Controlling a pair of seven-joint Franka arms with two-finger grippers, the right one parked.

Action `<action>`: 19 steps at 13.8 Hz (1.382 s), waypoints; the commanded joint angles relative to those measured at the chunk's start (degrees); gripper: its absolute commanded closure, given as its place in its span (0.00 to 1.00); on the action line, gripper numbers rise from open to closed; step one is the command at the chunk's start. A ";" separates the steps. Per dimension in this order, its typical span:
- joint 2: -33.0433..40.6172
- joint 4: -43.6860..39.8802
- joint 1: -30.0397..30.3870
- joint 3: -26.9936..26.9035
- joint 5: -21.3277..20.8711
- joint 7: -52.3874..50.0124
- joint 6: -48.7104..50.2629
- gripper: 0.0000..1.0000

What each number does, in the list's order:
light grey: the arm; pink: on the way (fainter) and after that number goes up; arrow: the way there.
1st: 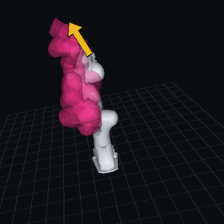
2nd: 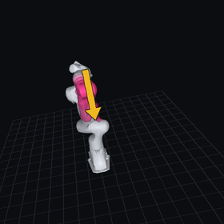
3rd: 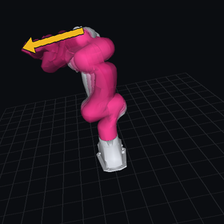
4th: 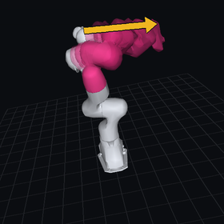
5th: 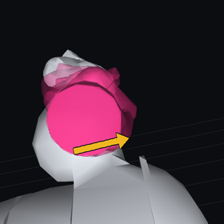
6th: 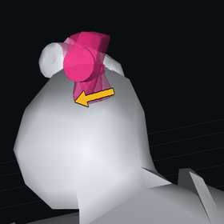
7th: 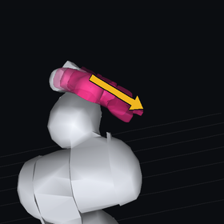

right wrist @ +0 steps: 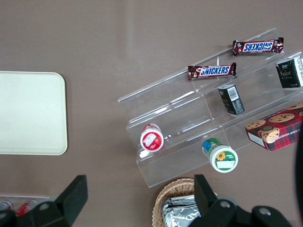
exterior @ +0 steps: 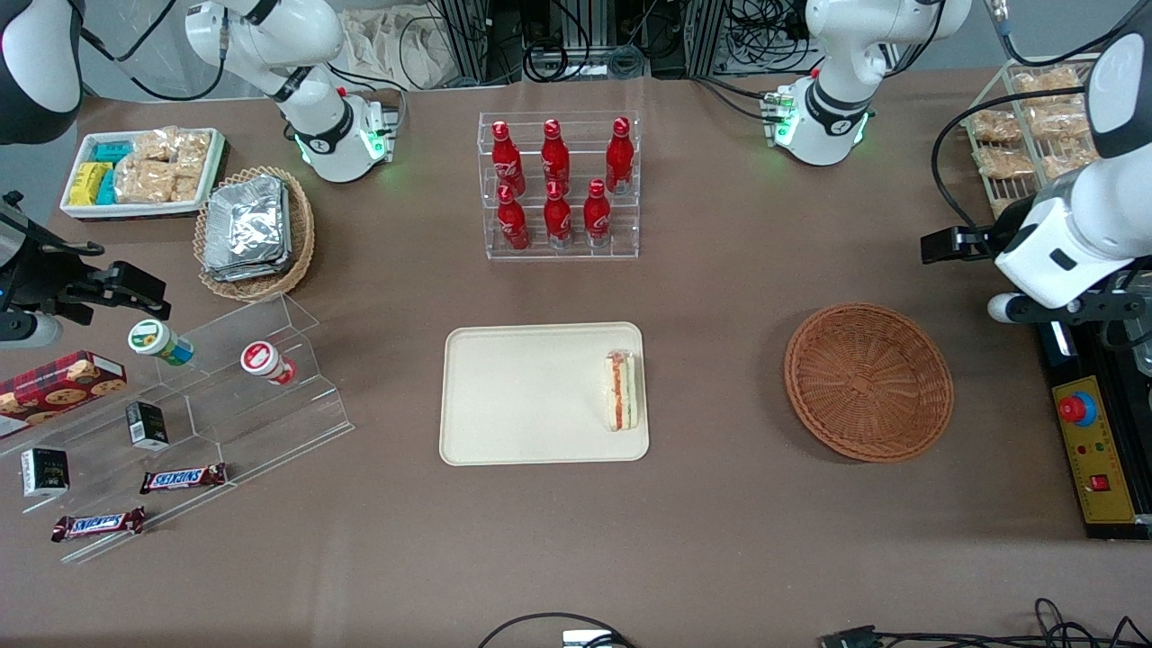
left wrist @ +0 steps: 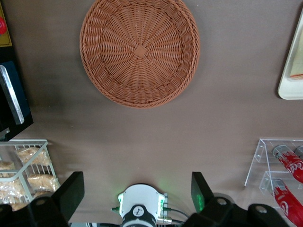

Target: Place sandwich from basket to tray

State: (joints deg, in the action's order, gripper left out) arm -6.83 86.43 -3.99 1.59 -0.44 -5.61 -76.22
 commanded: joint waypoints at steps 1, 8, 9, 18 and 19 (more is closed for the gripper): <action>6.21 7.87 -0.14 0.08 -1.84 1.04 -4.37 0.00; 6.40 6.21 8.29 7.90 -3.25 0.69 -6.66 0.00; 6.39 6.30 8.21 7.99 -3.25 0.16 -7.09 0.00; 6.13 6.91 8.47 7.82 -2.55 -0.02 -8.06 0.00; 6.13 6.91 8.56 7.90 -2.55 0.07 -8.06 0.00</action>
State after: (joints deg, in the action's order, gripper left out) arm -1.53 92.51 3.65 8.67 -2.80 -5.32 -83.56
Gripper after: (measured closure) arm 0.000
